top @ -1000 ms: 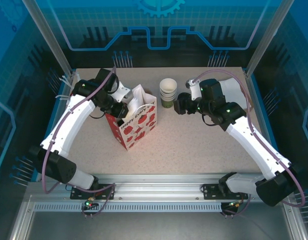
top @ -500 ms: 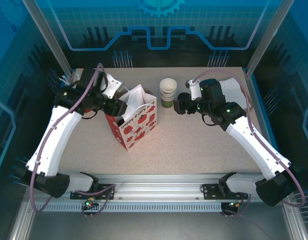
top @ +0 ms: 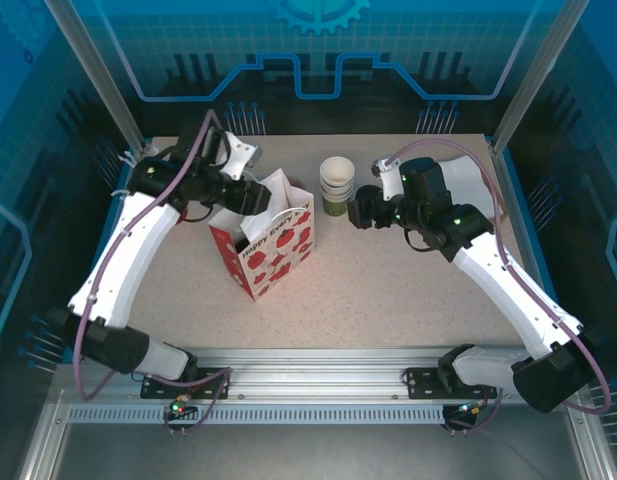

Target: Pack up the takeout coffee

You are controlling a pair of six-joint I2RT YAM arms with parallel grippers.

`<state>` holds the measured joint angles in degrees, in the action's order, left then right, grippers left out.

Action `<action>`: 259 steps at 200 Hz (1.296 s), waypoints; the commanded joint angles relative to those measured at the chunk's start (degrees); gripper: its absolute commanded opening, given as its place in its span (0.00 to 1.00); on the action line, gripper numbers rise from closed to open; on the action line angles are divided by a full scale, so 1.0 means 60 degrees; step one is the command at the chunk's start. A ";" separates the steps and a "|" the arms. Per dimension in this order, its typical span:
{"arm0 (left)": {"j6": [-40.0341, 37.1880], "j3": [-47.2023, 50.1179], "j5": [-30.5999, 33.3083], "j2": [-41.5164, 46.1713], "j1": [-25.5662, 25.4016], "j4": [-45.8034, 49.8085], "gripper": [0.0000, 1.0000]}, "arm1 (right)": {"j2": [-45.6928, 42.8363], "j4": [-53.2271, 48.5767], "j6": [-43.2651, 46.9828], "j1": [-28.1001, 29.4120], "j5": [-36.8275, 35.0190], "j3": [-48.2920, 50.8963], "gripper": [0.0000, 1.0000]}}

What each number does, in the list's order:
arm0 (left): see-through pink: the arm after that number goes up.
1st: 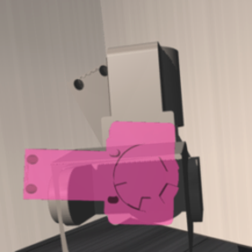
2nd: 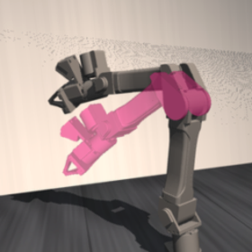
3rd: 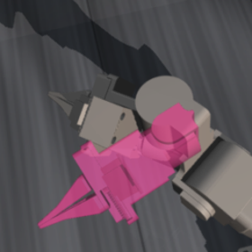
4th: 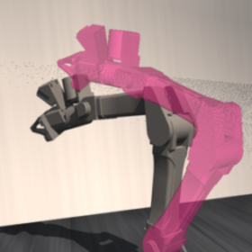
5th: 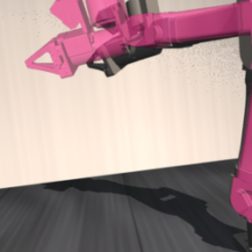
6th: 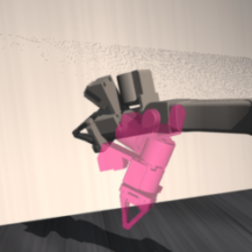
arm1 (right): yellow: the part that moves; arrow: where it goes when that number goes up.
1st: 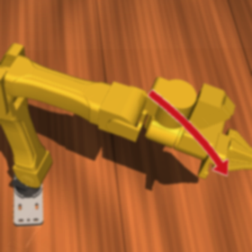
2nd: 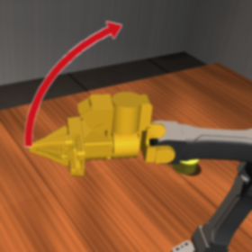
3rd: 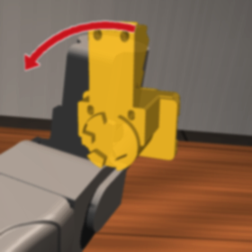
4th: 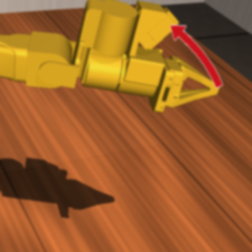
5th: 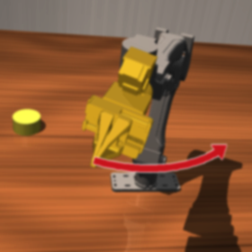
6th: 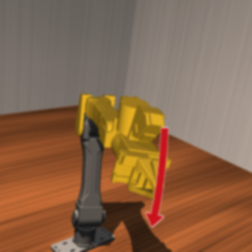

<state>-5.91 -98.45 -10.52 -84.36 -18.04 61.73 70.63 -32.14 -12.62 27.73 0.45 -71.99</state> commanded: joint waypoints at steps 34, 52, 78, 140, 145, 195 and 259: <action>-0.0216 -0.0796 -0.0333 -0.1024 -0.0230 0.0858 0.33 | -0.0033 -0.0023 -0.0052 0.0023 0.0079 -0.0080 0.81; -0.0392 -0.0677 -0.0409 -0.1015 -0.0229 0.1149 0.19 | -0.0019 0.0013 -0.0023 0.0023 0.0069 -0.0044 0.81; -0.0615 -0.0310 -0.0358 -0.0900 -0.0230 0.1487 0.08 | 0.0010 0.0103 -0.0035 0.0023 0.0074 0.0055 0.81; -0.1331 0.0545 0.0434 -0.0668 -0.0230 0.1933 0.06 | 0.0002 0.0167 -0.0064 0.0016 0.0090 0.0217 0.81; -0.1374 0.0573 0.0528 -0.0710 -0.0228 0.1960 0.06 | -0.0006 0.0178 -0.0064 0.0016 0.0101 0.0220 0.81; -0.1998 0.1024 0.1463 -0.0808 -0.0371 0.1713 0.09 | 0.0023 0.0237 -0.0152 0.0023 0.0188 0.0293 0.81; -0.2008 0.0869 0.1466 -0.0771 -0.0449 0.1363 0.26 | -0.0006 0.0230 -0.0152 0.0023 0.0189 0.0323 0.81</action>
<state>-17.37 -92.18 -2.07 -89.54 -20.34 70.85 70.65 -31.51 -12.88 27.73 0.69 -70.41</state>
